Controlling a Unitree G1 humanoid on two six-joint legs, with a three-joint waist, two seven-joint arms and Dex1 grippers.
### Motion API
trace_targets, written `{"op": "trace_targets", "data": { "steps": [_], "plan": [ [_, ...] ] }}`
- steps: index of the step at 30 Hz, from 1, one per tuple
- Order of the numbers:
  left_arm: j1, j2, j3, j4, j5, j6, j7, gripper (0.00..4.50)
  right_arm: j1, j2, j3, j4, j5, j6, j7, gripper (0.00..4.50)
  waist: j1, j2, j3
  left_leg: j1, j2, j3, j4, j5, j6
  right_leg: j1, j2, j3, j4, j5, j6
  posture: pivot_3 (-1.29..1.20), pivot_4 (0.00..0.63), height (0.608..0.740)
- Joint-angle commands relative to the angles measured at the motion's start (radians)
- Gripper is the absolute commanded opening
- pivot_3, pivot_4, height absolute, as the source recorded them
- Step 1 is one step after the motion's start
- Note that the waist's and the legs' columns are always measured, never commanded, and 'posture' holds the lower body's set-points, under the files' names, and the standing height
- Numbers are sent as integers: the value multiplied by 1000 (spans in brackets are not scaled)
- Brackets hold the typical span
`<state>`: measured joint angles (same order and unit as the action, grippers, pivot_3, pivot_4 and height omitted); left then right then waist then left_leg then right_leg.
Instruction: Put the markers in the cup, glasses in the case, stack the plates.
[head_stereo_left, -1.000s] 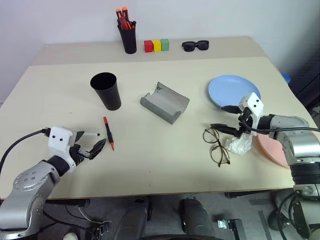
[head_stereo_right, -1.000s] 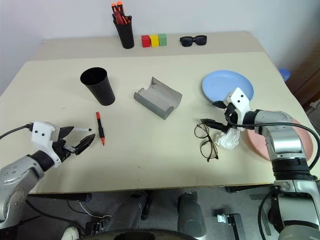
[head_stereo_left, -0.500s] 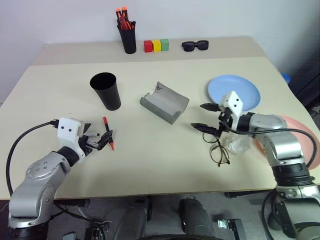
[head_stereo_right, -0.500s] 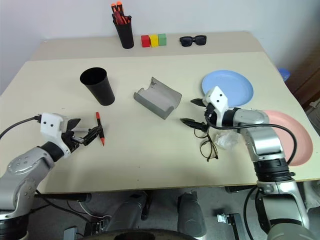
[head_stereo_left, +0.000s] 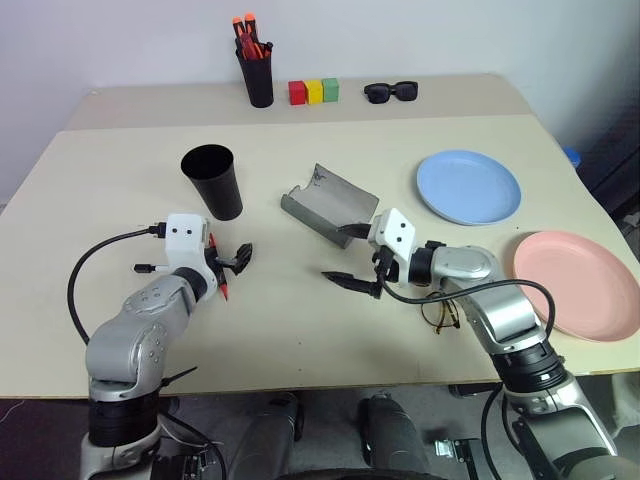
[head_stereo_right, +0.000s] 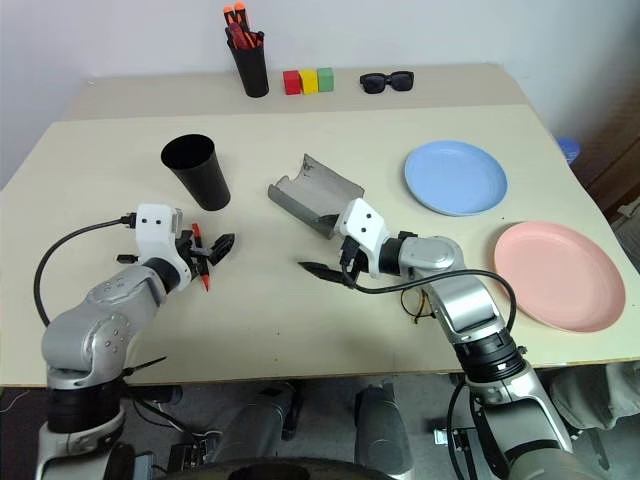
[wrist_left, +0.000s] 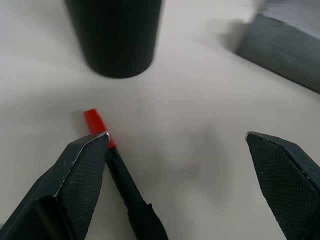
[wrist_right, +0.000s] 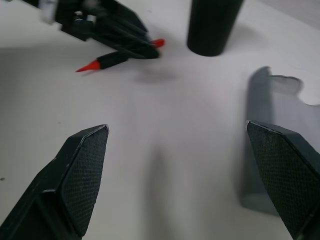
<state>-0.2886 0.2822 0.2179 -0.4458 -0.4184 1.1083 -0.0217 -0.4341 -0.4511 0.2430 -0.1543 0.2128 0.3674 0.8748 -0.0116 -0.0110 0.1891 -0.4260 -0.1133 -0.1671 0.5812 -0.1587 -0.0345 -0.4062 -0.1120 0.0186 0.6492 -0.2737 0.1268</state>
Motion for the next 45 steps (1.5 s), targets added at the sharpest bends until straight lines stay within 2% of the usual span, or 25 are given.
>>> {"op": "trace_targets", "data": {
  "steps": [1, 5, 11, 22, 29, 31, 33, 39, 40, 43, 45],
  "plan": [
    [-68, -48, 61, -52, 36, 143, 113, 4500, 1, 4, 7, -11, -7, -50, 11, 4489, 0, 0, 0, 0, 0, 0, 0, 0, 0, 0, 0, 0, 0, 0, 0, 0, 150, 740],
    [-155, -108, 114, -57, 101, 309, 212, 4500, 13, -25, 11, -22, 7, -62, 62, 4489, -1, -1, 0, 0, 0, 0, 1, 0, 0, 1, 0, 0, 0, 0, 1, 0, 150, 740],
    [-242, -187, 177, -52, 187, 497, 259, 4500, 13, -56, 12, -34, 22, -61, 129, 4489, 0, -1, 1, 0, 0, 1, 2, 0, 0, 1, 0, 0, 0, 1, 1, 0, 150, 740],
    [-272, -275, 182, -48, 194, 506, 248, 4500, 21, -109, -6, -67, 50, -53, 195, 4489, 1, -3, 1, 0, 0, 3, 4, 0, -1, 2, 0, -1, 0, 1, 2, 0, 150, 740],
    [-252, -358, 178, -52, 207, 506, 313, 4500, 14, -124, -13, -71, 61, -50, 202, 4489, 2, -4, 2, 0, 0, 3, 6, -1, -1, 3, 0, -1, 0, 1, 2, 0, 150, 740],
    [-241, -380, 172, -61, 204, 506, 334, 3991, 11, -136, -13, -73, 71, -45, 219, 4500, 2, -4, 2, 0, 0, 3, 7, -1, -1, 3, 0, -1, 0, 1, 2, 0, 150, 740],
    [-231, -381, 156, -68, 207, 506, 352, 3247, 10, -144, -11, -73, 78, -43, 231, 4500, 2, -4, 2, 0, 0, 3, 8, -2, -1, 4, 0, -1, 0, 1, 2, 0, 150, 740],
    [-235, -416, 173, -76, 215, 506, 394, 214, 0, -143, -11, -46, 74, -56, 233, 4500, 7, -4, 2, 0, -1, 3, 11, -3, -1, 6, 0, -2, 0, 1, 3, 0, 150, 740],
    [-236, -420, 176, -77, 217, 506, 397, 27, -1, -143, -12, -45, 74, -57, 232, 4500, 7, -4, 2, 0, -1, 3, 11, -4, -1, 7, 0, -2, -1, 1, 3, 0, 150, 740],
    [-249, -417, 184, -79, 210, 506, 390, 27, -2, -141, -14, -40, 75, -60, 231, 4500, 7, -4, 2, 0, -1, 3, 11, -4, -1, 7, 0, -2, -1, 2, 3, 0, 150, 740],
    [-249, -351, 148, -107, 166, 506, 328, 27, -3, -145, -18, -37, 76, -60, 232, 4500, 6, -4, 2, 0, -1, 3, 11, -4, -1, 7, 0, -2, -1, 2, 3, 0, 150, 740]
  ]
}}
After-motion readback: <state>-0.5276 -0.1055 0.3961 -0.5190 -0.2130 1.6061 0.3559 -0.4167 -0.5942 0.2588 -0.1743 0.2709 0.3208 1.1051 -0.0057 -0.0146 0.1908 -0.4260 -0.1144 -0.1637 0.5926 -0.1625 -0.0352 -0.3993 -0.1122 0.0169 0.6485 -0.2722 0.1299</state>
